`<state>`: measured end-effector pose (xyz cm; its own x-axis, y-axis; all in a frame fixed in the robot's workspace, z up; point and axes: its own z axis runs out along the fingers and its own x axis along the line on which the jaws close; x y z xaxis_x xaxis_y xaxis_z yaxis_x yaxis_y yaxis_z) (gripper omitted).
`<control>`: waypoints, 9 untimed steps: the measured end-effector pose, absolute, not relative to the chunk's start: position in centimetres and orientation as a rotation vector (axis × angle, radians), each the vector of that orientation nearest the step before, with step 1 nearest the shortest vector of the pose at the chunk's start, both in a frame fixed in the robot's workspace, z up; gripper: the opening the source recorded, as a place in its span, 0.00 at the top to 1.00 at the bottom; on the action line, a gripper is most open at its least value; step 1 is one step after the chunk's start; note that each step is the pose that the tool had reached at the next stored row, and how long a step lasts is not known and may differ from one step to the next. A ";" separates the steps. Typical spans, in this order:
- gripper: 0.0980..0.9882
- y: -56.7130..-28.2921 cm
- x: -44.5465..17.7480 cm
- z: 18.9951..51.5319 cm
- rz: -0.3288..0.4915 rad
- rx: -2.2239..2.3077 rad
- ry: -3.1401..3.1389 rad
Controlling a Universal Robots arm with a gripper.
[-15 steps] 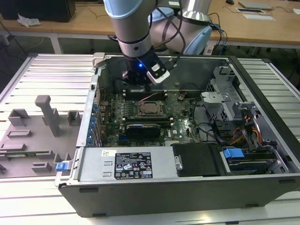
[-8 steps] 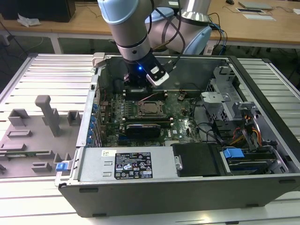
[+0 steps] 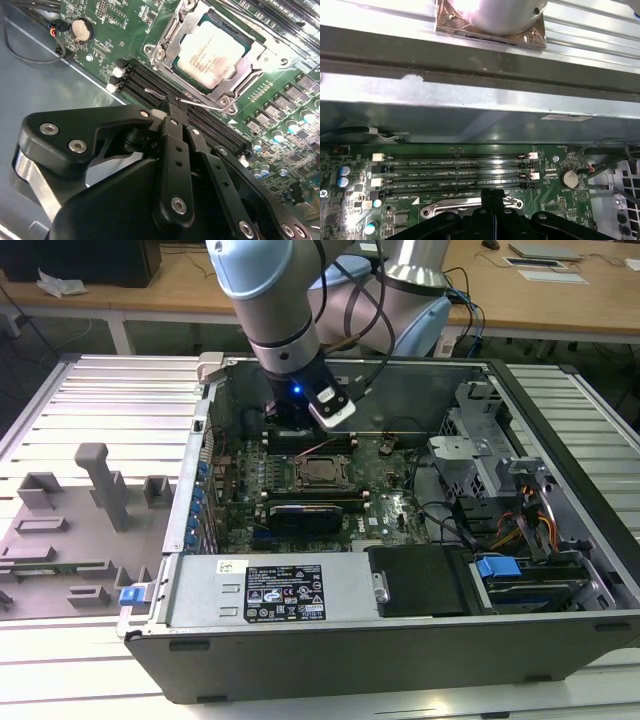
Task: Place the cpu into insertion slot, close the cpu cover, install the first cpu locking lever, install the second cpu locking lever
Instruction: 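Install the first cpu locking lever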
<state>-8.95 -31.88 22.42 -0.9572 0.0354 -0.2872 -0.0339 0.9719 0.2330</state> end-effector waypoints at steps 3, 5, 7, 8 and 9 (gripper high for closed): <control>0.99 -31.8 -8.9 22.2 0.339 0.015 2.827; 0.99 -31.7 -8.9 22.1 0.340 0.020 2.826; 0.99 -31.7 -9.0 22.0 0.350 0.022 2.825; 0.99 -31.7 -9.0 21.9 0.352 0.022 2.824; 0.99 -31.7 -9.0 21.8 0.355 0.023 2.824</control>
